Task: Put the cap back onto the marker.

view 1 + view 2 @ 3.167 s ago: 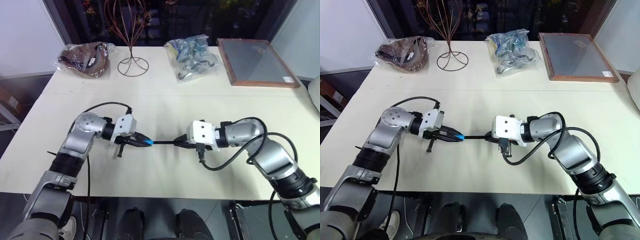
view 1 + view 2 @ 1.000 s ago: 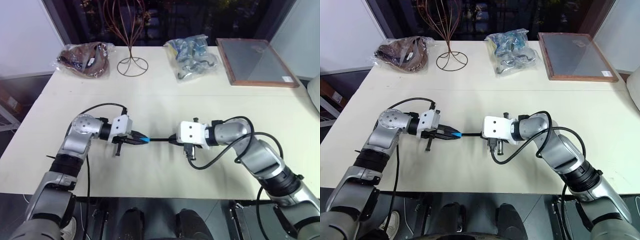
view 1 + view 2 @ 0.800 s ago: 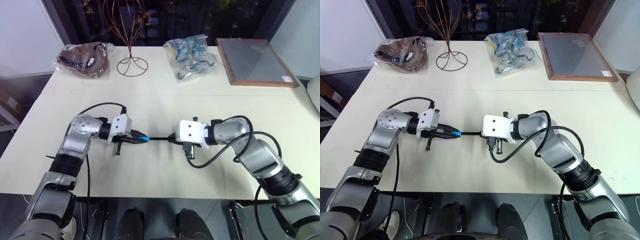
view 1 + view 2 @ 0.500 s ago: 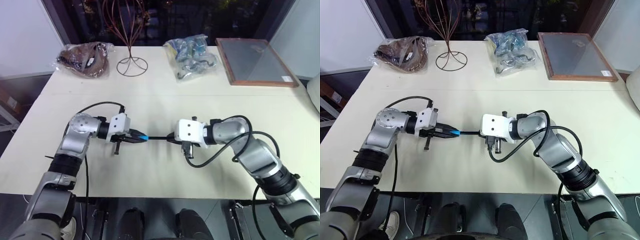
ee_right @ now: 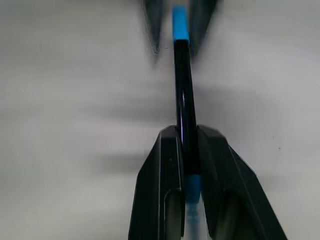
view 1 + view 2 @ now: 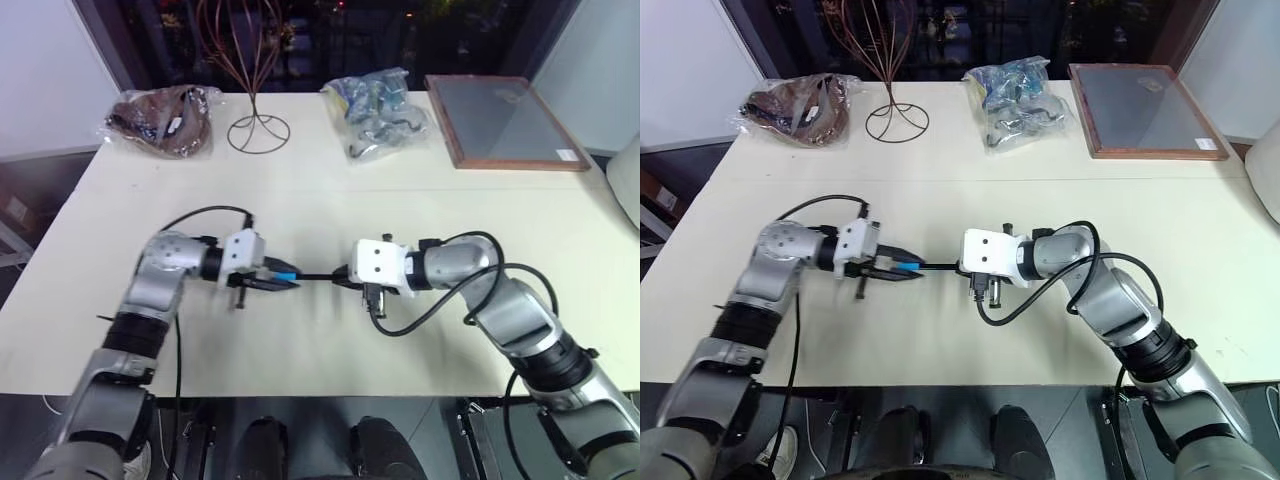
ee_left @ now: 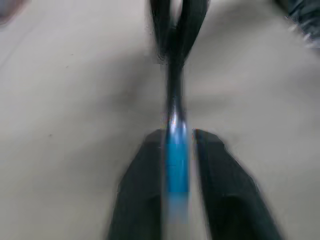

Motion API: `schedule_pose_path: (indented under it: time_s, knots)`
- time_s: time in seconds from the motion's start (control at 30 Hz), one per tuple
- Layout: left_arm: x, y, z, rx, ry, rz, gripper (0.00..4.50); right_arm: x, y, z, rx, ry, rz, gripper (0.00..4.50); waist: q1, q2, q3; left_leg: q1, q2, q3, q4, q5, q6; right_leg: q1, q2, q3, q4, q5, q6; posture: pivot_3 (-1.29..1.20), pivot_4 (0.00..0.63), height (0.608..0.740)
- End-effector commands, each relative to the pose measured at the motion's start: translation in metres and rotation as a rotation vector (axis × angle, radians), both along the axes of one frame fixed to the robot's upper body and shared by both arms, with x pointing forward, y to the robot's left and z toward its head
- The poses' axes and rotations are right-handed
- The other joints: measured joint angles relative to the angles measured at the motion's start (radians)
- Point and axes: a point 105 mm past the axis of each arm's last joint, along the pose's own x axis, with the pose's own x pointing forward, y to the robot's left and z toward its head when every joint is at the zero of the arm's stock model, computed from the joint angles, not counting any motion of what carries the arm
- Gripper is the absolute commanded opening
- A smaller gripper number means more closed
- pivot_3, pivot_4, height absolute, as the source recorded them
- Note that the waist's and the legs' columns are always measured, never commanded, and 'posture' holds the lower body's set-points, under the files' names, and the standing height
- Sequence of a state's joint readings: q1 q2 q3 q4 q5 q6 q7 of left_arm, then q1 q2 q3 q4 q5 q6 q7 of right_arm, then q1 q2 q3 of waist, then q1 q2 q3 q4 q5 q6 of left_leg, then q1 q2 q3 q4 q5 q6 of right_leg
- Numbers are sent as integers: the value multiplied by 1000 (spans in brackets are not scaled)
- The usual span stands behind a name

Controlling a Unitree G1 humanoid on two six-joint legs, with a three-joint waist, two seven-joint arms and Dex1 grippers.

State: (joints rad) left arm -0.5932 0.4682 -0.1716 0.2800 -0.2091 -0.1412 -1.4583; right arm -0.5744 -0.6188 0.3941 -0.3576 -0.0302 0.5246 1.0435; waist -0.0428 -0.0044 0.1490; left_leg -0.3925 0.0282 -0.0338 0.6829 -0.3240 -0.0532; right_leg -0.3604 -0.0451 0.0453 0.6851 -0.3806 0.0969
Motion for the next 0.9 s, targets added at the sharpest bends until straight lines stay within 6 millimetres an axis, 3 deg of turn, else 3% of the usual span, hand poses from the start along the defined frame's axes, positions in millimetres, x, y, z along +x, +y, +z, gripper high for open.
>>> schedule_pose_path:
  time_s: [0.03, 0.1, 0.47, 0.7, 0.9]
  knots:
    - [-3, 6, 7, -15, -24, 12, 3220, 6, -5, 15, 19, -51, -15, 0, -3, 0, 0, 0, -1, 0, 0, 0, 0, 0, 0, 0, 0, 0, 0, 0, 150, 740]
    - [-3, 9, 8, -19, -21, 24, 4232, 10, -13, 18, 16, -57, -38, 0, -5, 0, 0, 0, 0, 0, 0, 0, 0, -1, 1, 0, 0, 0, 0, 0, 150, 740]
    - [1, 33, 22, -85, -26, 221, 4232, 36, -81, 25, 30, -61, -320, 0, -2, 0, 0, 0, 0, 0, -1, 0, 0, -1, 0, 0, 0, 0, 0, 0, 150, 740]
    - [11, 43, 38, -216, -36, 459, 4232, 37, -117, 28, 249, 29, -669, 0, -1, 0, 0, 0, 0, 0, -1, 0, 0, 0, 0, 1, 0, 0, 0, 0, 150, 740]
    - [9, 42, 36, -321, 12, 668, 4232, 30, -143, 22, 413, 61, -996, 0, 1, 0, 0, 0, 0, 0, -1, 0, 0, 0, 0, 2, 2, 0, 0, 0, 150, 740]
